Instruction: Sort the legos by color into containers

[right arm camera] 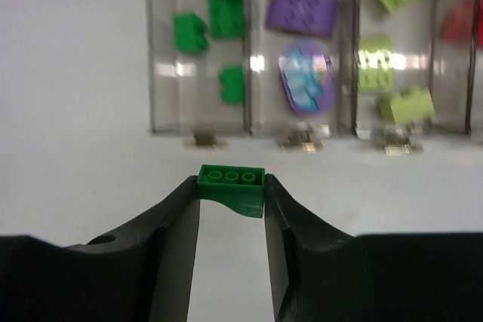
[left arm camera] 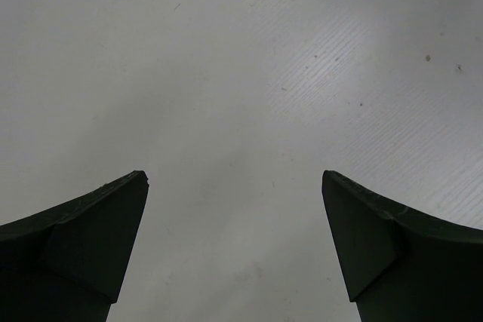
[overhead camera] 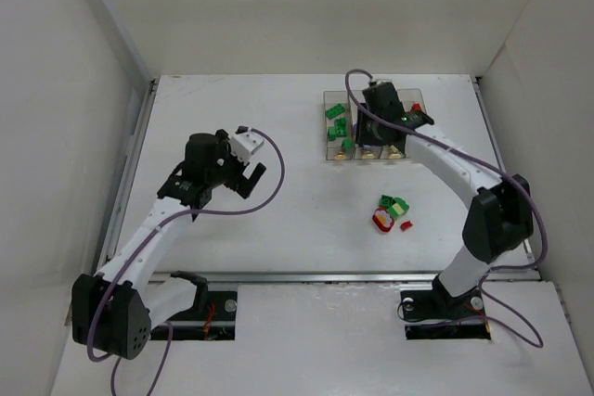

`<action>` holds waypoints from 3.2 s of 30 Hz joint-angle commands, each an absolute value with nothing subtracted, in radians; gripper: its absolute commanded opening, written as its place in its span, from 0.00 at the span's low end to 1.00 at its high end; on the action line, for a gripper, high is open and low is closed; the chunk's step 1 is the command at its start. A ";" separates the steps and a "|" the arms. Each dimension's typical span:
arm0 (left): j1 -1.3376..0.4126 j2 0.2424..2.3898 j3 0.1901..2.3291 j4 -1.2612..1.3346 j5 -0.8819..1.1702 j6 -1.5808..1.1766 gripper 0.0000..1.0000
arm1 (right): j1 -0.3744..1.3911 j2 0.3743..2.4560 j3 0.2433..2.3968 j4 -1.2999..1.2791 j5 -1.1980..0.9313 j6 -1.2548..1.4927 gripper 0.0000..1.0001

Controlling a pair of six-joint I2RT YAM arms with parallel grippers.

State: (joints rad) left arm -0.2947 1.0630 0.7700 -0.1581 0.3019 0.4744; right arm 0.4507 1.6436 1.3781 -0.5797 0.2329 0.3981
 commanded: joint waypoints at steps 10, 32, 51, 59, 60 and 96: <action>-0.298 1.164 0.882 -0.169 0.201 0.454 1.00 | 0.446 2.092 1.853 -0.569 0.152 0.316 0.45; -0.307 1.120 0.979 -0.247 0.405 0.491 1.00 | 0.278 1.539 1.501 -0.663 -0.046 0.403 1.00; -0.591 1.476 1.243 -0.270 0.414 0.476 1.00 | 0.213 1.594 1.117 -0.663 -0.057 0.123 1.00; -0.591 1.454 1.204 -0.279 0.371 0.457 1.00 | 0.267 1.732 1.184 -0.663 -0.055 0.075 0.91; -0.591 1.442 1.204 -0.279 0.371 0.457 1.00 | 0.279 1.742 1.184 -0.663 -0.055 0.075 0.90; -0.591 1.239 0.986 -0.227 0.313 0.489 1.00 | 0.420 1.628 1.069 -0.699 0.063 0.376 0.15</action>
